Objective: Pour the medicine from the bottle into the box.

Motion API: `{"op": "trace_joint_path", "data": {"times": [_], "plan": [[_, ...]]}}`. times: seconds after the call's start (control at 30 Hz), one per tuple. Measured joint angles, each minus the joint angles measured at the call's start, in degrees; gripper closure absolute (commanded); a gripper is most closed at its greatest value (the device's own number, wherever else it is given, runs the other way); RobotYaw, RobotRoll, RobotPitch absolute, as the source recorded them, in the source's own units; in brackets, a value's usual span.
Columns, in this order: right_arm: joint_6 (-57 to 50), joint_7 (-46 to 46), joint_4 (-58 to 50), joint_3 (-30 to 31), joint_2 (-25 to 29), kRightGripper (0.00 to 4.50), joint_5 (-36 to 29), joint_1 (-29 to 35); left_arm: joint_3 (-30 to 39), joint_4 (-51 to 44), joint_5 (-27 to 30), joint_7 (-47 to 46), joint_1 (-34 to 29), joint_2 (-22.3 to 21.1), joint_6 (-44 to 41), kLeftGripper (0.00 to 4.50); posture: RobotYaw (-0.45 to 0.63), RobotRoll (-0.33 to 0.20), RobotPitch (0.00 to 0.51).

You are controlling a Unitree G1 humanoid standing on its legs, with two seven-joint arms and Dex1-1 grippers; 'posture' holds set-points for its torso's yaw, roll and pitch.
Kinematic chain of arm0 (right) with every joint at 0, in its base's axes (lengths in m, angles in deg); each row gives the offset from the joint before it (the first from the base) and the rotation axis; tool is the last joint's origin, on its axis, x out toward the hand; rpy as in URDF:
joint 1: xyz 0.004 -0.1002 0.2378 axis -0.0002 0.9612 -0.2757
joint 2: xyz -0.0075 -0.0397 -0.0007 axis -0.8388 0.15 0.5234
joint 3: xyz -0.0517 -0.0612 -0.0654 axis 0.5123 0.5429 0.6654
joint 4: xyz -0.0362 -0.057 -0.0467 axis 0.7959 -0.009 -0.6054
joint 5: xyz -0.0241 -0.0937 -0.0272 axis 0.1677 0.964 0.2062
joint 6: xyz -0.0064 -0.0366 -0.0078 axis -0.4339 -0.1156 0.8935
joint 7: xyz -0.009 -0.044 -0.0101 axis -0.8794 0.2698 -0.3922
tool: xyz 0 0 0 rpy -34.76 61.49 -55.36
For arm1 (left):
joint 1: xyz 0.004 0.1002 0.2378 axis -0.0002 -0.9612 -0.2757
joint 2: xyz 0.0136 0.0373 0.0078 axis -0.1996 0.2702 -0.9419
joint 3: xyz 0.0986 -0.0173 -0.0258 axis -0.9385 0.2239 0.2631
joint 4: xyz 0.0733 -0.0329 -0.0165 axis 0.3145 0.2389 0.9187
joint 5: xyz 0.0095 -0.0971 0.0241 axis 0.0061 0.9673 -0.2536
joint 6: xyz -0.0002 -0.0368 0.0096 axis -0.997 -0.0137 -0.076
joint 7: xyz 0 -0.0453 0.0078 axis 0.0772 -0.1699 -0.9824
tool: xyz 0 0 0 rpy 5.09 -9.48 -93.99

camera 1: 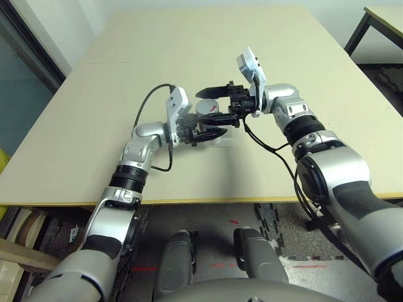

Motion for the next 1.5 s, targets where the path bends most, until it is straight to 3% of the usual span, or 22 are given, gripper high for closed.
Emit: {"op": "trace_joint_path", "data": {"times": [1.5], "plan": [[1.7, 4.5, 2.7, -0.3, 3.1, 0.0, 3.2, -0.4, -0.4, 0.6, 0.1, -2.8, 0.5, 0.4, -0.3, 1.85, -0.16, 0.0, 0.094]]}}
